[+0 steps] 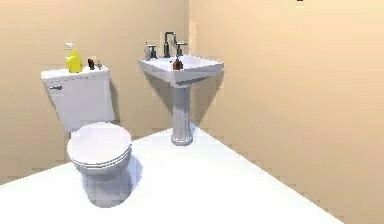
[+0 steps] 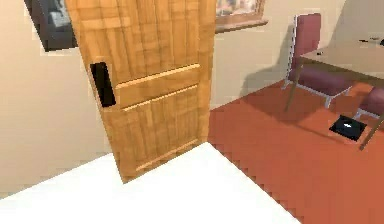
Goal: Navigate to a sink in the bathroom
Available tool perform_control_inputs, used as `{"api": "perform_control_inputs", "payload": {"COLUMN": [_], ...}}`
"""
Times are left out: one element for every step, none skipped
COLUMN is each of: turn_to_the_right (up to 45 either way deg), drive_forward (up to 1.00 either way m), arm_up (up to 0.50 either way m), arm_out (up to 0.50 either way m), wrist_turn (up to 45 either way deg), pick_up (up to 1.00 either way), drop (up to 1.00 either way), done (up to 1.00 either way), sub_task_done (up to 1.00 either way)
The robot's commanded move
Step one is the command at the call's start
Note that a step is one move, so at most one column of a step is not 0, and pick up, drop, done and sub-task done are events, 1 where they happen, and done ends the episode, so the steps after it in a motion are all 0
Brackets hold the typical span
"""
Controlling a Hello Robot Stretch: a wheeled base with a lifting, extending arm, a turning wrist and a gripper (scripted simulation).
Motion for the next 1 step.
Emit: {"api": "perform_control_inputs", "payload": {"turn_to_the_right": [0.0], "drive_forward": [0.95], "arm_up": [0.00], "arm_out": [0.00], "wrist_turn": [0.0], "pick_up": [0.00], "drop": [0.00], "done": [0.00], "sub_task_done": [0.00]}}
